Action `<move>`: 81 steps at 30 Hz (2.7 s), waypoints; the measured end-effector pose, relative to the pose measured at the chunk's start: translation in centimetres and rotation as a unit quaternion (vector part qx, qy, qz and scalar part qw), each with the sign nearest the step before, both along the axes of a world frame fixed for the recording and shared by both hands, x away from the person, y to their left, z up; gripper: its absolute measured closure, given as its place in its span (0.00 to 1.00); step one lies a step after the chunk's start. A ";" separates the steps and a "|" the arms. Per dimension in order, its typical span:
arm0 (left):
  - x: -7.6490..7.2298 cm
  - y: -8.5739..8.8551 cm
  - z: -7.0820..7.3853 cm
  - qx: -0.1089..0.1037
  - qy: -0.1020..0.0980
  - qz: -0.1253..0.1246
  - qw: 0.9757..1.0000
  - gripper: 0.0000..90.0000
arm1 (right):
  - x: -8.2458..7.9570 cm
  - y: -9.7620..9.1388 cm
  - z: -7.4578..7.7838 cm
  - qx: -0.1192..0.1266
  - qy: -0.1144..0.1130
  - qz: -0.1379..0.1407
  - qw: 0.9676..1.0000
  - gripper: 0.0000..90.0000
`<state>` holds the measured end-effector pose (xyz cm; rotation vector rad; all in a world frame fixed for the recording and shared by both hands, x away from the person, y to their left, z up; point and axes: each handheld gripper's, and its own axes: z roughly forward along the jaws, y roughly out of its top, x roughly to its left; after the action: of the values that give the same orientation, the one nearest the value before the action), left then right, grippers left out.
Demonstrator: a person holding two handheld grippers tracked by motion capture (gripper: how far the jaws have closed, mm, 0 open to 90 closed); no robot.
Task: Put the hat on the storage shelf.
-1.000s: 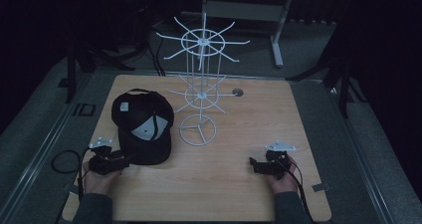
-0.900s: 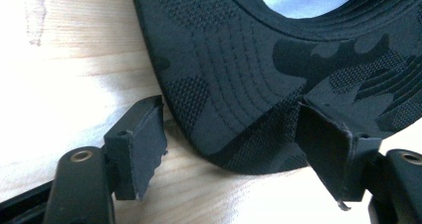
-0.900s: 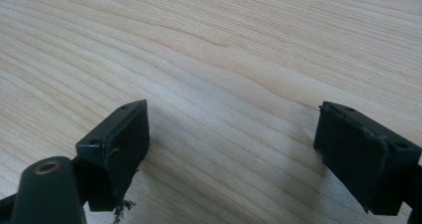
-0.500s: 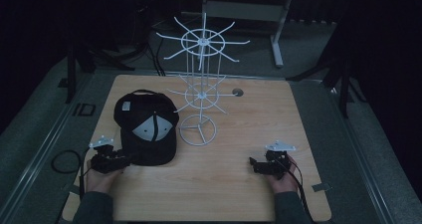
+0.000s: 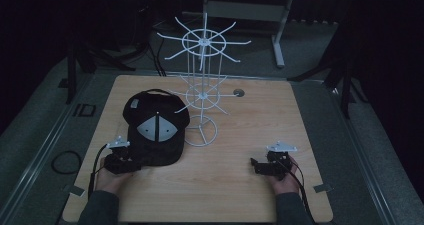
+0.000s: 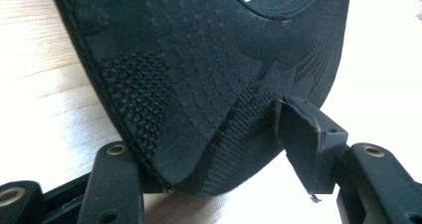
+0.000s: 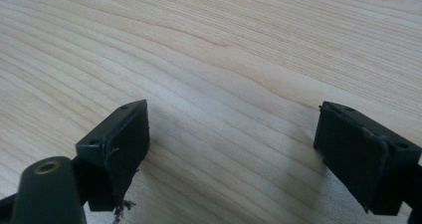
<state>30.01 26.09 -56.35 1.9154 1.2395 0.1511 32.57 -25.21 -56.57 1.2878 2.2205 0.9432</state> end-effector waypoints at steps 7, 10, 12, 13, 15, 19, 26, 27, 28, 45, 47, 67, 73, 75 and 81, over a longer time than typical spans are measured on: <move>0.4 0.0 0.2 -0.028 0.007 -0.022 0.999 0.59 | 0.0 0.0 0.0 0.000 0.000 0.000 1.000 0.16; 0.5 -0.3 0.5 -0.039 0.007 -0.034 0.999 0.65 | 0.0 0.0 0.0 0.000 0.001 0.000 1.000 0.15; 0.6 -0.4 0.6 -0.042 0.006 -0.040 0.998 0.68 | 0.0 0.0 0.0 0.000 0.001 0.000 1.000 0.16; 0.6 -0.5 0.7 -0.044 0.006 -0.042 0.998 0.69 | 0.0 0.0 0.0 0.000 0.001 0.000 1.000 0.15; 0.7 -0.6 0.8 -0.044 0.006 -0.043 0.998 0.69 | 0.0 0.0 0.0 0.000 0.001 0.000 1.000 0.15; 1.1 -0.4 1.0 -0.053 0.004 -0.037 0.998 0.67 | 0.0 0.0 0.0 0.000 0.001 -0.001 1.000 0.16; 0.9 -0.4 1.4 -0.080 0.003 -0.061 0.995 0.83 | 0.0 0.0 0.0 0.000 0.001 0.000 1.000 0.15; 0.8 -0.4 1.5 -0.089 0.001 -0.064 0.994 0.85 | 0.0 0.0 0.0 0.000 0.001 0.000 1.000 0.15; 0.8 -0.4 1.7 -0.100 0.001 -0.066 0.993 0.88 | 0.0 0.0 0.0 0.000 0.001 0.000 1.000 0.15; 0.2 1.0 2.5 -0.119 -0.015 -0.001 0.993 0.96 | 0.0 0.0 0.0 0.000 0.001 0.000 1.000 0.15; 0.1 1.2 2.6 -0.113 -0.018 0.007 0.993 0.96 | 0.0 0.0 0.0 0.000 0.001 -0.001 1.000 0.15; -0.7 2.6 4.1 -0.104 -0.052 0.058 0.992 0.96 | 0.0 0.0 0.0 0.000 0.001 0.000 1.000 0.15; -1.0 2.8 4.9 -0.095 -0.065 0.065 0.991 0.96 | 0.0 0.0 0.0 0.000 0.001 -0.001 1.000 0.16; -1.1 2.9 5.2 -0.095 -0.069 0.066 0.991 0.96 | 0.0 0.0 0.0 0.000 0.001 -0.001 1.000 0.15; -1.3 2.9 6.0 -0.089 -0.081 0.070 0.990 0.96 | 0.0 0.0 0.0 0.000 0.001 -0.001 1.000 0.16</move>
<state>28.68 28.98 -50.33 1.6307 1.2357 0.2561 32.55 -25.21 -56.57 1.2907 2.2209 0.9426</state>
